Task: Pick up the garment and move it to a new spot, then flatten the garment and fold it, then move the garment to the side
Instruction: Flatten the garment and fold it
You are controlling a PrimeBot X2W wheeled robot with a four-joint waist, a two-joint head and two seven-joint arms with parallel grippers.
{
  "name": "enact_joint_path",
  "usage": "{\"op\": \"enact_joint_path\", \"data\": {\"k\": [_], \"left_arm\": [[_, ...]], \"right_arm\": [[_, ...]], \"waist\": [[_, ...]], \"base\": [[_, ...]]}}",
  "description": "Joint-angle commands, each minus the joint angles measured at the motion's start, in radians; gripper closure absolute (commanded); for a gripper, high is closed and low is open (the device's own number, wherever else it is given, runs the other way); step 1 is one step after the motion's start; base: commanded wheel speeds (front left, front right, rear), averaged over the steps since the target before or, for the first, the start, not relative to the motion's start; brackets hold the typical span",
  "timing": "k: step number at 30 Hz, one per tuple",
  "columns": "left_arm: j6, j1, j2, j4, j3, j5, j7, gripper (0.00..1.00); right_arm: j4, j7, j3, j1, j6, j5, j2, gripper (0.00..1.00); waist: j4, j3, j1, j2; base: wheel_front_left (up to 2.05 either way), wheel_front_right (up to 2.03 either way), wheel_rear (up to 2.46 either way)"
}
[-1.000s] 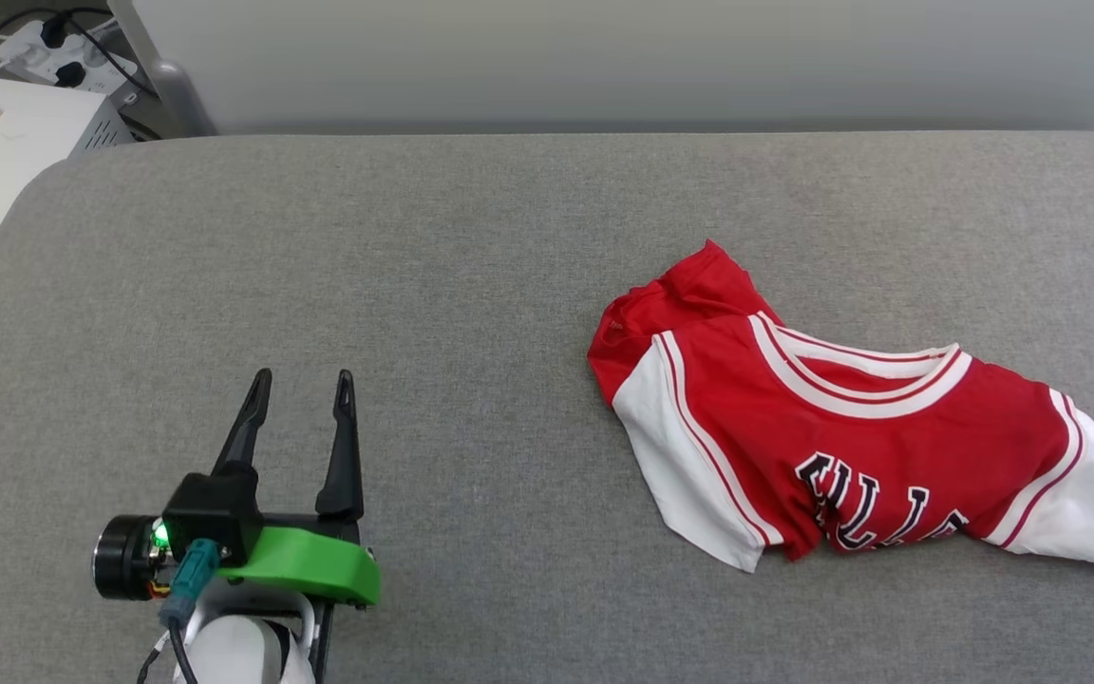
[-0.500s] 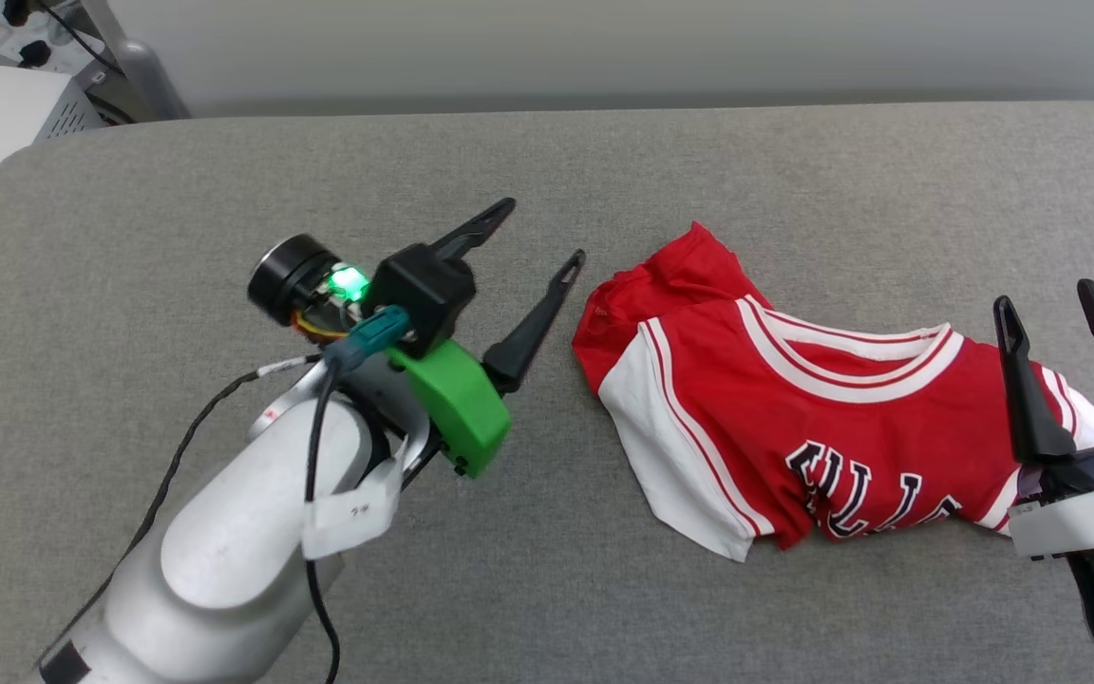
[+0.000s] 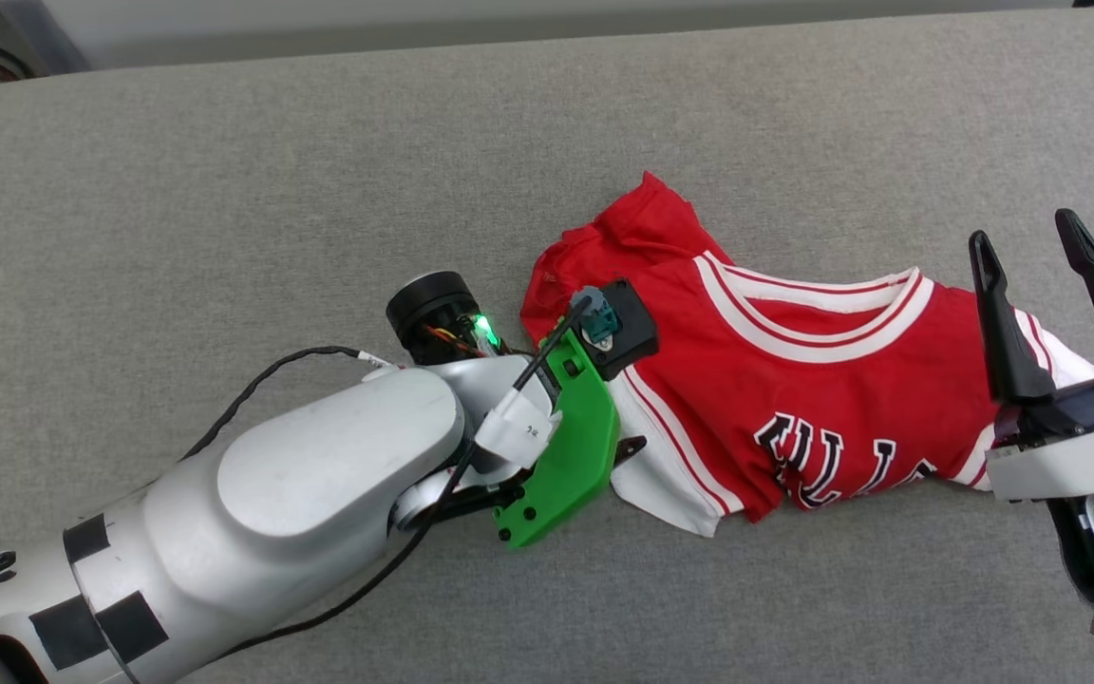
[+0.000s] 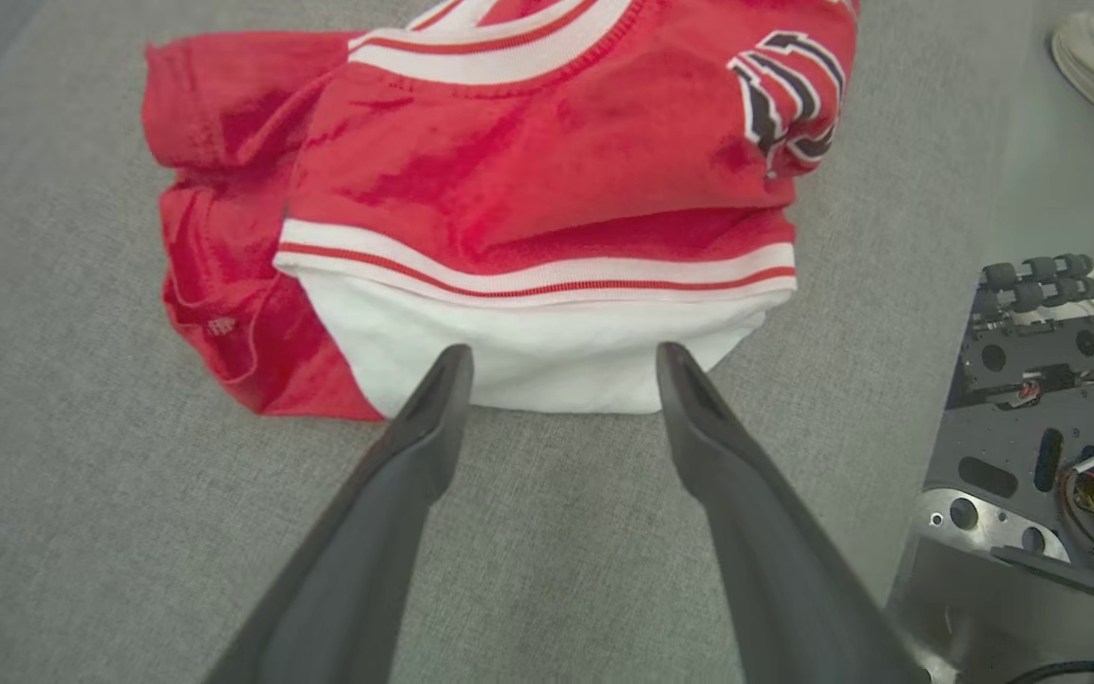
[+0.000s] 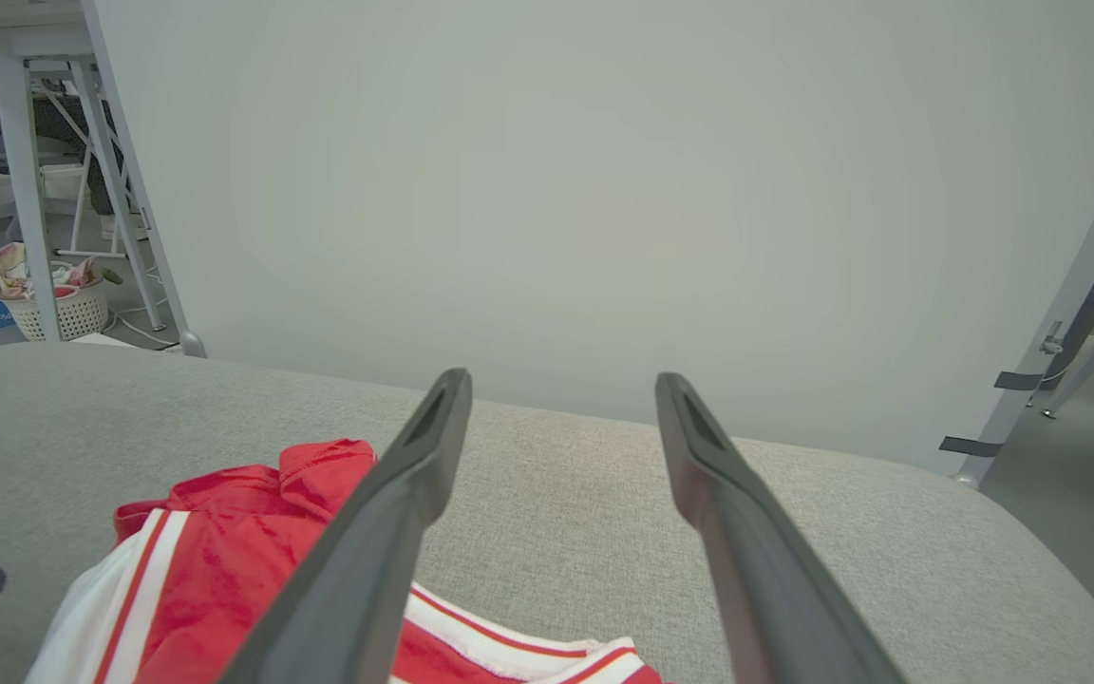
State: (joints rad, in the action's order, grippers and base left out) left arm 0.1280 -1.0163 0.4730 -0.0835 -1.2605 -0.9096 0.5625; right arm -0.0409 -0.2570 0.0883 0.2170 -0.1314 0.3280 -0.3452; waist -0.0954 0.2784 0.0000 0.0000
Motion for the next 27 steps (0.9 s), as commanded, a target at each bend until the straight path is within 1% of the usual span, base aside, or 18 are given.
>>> {"op": "enact_joint_path", "data": {"k": [1,4,12,16,18,20,21,22,23,27], "left_arm": [[0.003,-0.020,0.002,-0.004,-0.009,-0.005,0.020,0.00],[0.003,-0.016,-0.003,-0.012,-0.018,0.015,0.056,0.00],[0.003,0.077,-0.026,-0.011,-0.020,0.134,0.193,0.00],[0.003,0.121,-0.015,-0.026,-0.020,0.181,0.260,0.00],[0.003,0.147,-0.007,-0.018,-0.020,0.200,0.311,0.00],[0.003,0.160,0.003,-0.015,-0.020,0.202,0.329,0.00],[0.003,0.164,0.007,-0.014,-0.020,0.205,0.332,0.55],[0.003,0.165,0.009,-0.013,-0.020,0.209,0.332,0.95],[0.003,0.165,0.009,-0.016,-0.020,0.209,0.322,1.00],[0.003,0.147,0.003,-0.042,-0.020,0.222,0.233,1.00]], "right_arm": [[-0.006,-0.005,0.005,0.029,0.001,-0.007,0.006,0.00],[-0.008,-0.005,0.013,0.055,0.001,-0.007,0.012,0.00],[-0.007,-0.005,0.018,0.102,0.001,-0.009,0.026,0.00],[-0.003,-0.005,0.023,0.114,0.001,-0.014,0.032,0.00],[-0.001,-0.005,0.023,0.117,0.001,-0.015,0.034,0.00],[0.000,-0.005,0.021,0.120,0.001,-0.015,0.036,0.00],[0.001,-0.005,0.019,0.121,0.001,-0.015,0.036,0.00],[0.002,-0.005,0.017,0.122,0.001,-0.015,0.036,0.00],[0.004,-0.005,0.014,0.121,0.001,-0.016,0.036,0.00],[0.009,-0.005,0.005,0.116,0.001,-0.019,0.033,0.00]], "waist": [[-0.043,0.053,0.0000,0.0000],[-0.064,0.089,0.0000,0.0000],[-0.097,0.174,0.0000,0.0000],[-0.103,0.190,0.0000,0.0000],[-0.104,0.195,0.0000,0.0000],[-0.102,0.197,0.0000,0.0000],[-0.100,0.197,0.0000,0.0000],[-0.098,0.196,0.0000,0.0000],[-0.093,0.193,0.0000,0.0000],[-0.073,0.168,0.0000,0.0000]], "base": [[0.00,0.00,0.00],[0.00,0.00,0.00],[0.00,0.00,0.00],[0.00,0.00,0.00],[0.00,0.00,0.00],[0.00,0.00,0.00],[0.00,0.00,0.00],[0.00,0.00,0.00],[0.00,0.00,0.00],[0.00,0.00,0.00]]}}
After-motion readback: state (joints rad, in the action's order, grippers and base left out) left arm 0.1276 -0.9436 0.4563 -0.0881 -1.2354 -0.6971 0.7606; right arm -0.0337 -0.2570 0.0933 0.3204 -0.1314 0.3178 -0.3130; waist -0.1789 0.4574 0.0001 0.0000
